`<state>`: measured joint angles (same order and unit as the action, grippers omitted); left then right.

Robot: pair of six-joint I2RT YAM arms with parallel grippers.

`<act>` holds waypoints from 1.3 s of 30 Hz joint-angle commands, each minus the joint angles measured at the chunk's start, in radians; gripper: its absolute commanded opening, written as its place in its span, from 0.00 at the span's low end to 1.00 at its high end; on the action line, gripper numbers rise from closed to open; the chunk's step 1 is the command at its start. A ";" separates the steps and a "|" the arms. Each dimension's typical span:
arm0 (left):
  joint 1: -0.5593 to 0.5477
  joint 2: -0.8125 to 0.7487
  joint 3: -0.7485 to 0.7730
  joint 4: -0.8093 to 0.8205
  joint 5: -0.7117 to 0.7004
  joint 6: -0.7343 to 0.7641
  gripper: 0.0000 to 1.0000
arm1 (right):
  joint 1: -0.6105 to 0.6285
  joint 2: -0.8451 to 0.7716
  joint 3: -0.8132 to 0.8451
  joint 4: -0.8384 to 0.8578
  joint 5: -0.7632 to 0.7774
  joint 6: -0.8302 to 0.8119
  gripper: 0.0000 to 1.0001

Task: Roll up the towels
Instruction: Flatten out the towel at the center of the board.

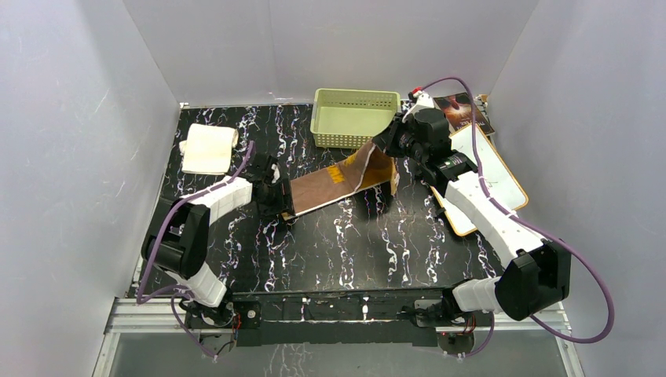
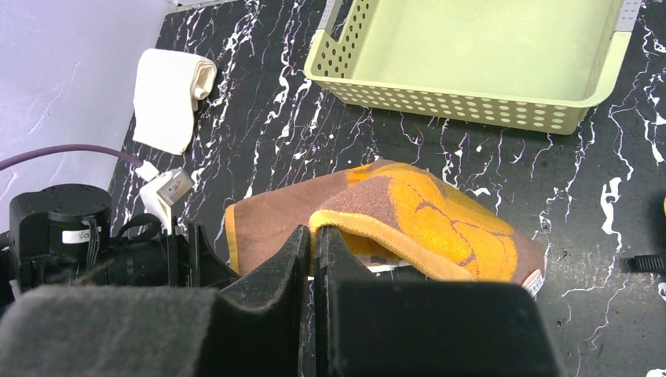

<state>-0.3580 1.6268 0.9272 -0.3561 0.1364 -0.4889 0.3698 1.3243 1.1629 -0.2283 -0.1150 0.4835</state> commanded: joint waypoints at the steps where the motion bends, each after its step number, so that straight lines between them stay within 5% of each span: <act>1: -0.028 0.015 0.039 -0.044 -0.036 -0.030 0.58 | -0.008 -0.023 -0.008 0.032 0.004 -0.021 0.00; 13: -0.041 0.021 0.082 -0.102 -0.095 -0.031 0.36 | -0.012 -0.030 -0.014 0.021 0.008 -0.042 0.00; 27: -0.040 0.047 0.075 -0.081 -0.091 -0.036 0.26 | -0.014 -0.042 -0.020 0.009 0.015 -0.061 0.00; 32: -0.039 0.043 0.097 -0.105 -0.082 -0.021 0.14 | -0.016 -0.044 -0.025 0.007 0.016 -0.064 0.00; 34: -0.038 0.041 0.116 -0.128 -0.089 -0.011 0.00 | -0.015 -0.047 -0.025 0.006 0.017 -0.065 0.00; 39: -0.023 0.020 0.221 -0.225 -0.117 0.023 0.00 | -0.015 -0.057 -0.014 -0.010 0.029 -0.081 0.00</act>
<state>-0.3943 1.6794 1.0489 -0.4824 0.0395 -0.5007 0.3580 1.3186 1.1343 -0.2646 -0.1036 0.4313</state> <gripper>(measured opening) 0.025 0.024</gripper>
